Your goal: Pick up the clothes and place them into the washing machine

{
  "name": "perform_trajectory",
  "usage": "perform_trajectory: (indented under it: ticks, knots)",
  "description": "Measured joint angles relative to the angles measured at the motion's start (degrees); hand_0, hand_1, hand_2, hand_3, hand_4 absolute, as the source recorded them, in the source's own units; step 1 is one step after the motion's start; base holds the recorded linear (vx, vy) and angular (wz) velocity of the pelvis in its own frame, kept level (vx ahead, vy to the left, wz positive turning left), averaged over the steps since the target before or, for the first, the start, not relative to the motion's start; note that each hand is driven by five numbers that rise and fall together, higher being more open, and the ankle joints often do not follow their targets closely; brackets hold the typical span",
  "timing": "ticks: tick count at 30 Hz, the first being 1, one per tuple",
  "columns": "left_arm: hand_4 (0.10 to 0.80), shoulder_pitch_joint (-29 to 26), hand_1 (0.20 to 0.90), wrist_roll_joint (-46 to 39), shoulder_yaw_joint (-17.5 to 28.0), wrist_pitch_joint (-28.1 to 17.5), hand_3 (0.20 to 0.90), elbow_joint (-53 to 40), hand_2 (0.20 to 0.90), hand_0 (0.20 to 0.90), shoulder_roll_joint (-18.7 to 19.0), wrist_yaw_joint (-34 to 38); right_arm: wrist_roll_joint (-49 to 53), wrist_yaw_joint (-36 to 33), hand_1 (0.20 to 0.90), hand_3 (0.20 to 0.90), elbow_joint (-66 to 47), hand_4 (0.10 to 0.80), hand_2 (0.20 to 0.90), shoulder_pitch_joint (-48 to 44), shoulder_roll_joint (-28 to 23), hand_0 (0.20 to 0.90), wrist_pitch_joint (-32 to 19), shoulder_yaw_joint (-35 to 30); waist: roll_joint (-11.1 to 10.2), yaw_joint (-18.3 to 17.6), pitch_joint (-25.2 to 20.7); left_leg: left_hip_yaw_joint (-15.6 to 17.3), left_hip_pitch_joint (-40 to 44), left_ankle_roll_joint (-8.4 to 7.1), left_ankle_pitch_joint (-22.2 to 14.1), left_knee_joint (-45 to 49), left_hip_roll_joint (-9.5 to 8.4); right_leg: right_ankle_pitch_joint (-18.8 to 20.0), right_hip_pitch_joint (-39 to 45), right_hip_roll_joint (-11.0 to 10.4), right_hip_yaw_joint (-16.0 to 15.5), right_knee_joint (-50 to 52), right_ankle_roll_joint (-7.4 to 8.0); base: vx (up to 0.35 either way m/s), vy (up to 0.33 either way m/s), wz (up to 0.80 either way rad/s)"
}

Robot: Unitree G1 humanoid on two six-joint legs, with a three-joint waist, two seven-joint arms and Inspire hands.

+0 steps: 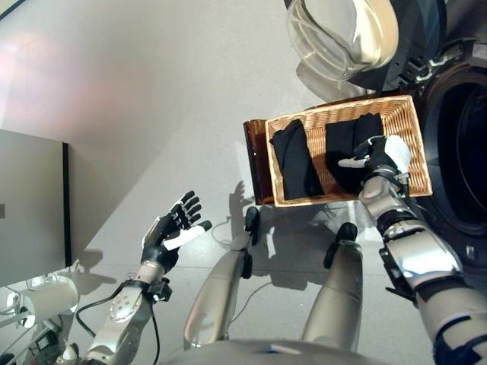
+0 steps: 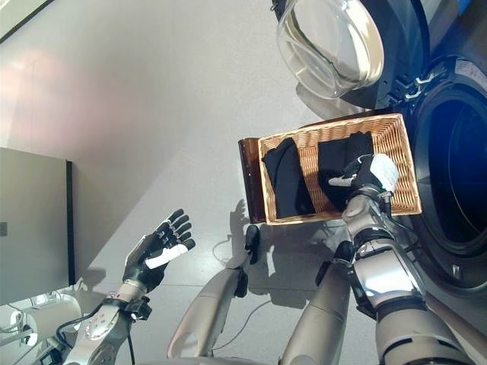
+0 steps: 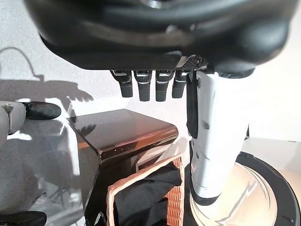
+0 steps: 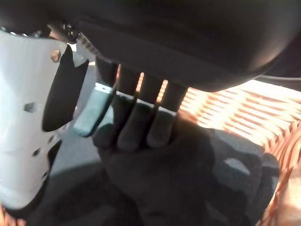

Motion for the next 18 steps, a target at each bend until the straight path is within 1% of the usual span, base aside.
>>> perform_trajectory:
  ticks: [9, 15, 18]
  knots:
    - [0.8, -0.05, 0.9, 0.02, 0.0, 0.0, 0.9, 0.0, 0.9, 0.9, 0.13, 0.09, -0.02, -0.16, 0.9, 0.9, 0.0, 0.8, 0.9, 0.0, -0.03, 0.9, 0.03, 0.0, 0.01, -0.01, -0.01, 0.0, 0.01, 0.0, 0.01, 0.03, 0.02, 0.01, 0.02, 0.04, 0.02, -0.03, 0.01, 0.0, 0.0, 0.0]
    - [0.8, -0.07, 0.9, 0.0, 0.02, -0.08, 0.9, -0.03, 0.9, 0.9, 1.11, 0.09, -0.59, -0.03, 0.9, 0.9, 0.41, 0.8, 0.9, -0.05, -0.03, 0.9, 0.15, 0.28, 0.03, 0.02, -0.02, 0.02, -0.07, -0.06, -0.04, 0.54, 0.01, 0.01, 0.18, 0.03, 0.04, 0.02, 0.0, 0.0, 0.0, 0.0]
    - [0.8, 0.0, 0.9, 0.0, 0.01, -0.08, 0.9, -0.27, 0.9, 0.9, 1.72, 0.03, -2.29, 0.13, 0.9, 0.9, 1.55, 0.8, 0.9, -0.51, -0.01, 0.9, 1.2, 0.94, 0.11, 0.18, -0.08, -0.03, -0.1, -0.19, -0.19, 0.57, 0.01, 0.0, 0.16, 0.02, 0.05, 0.1, -0.01, 0.0, 0.0, 0.0]
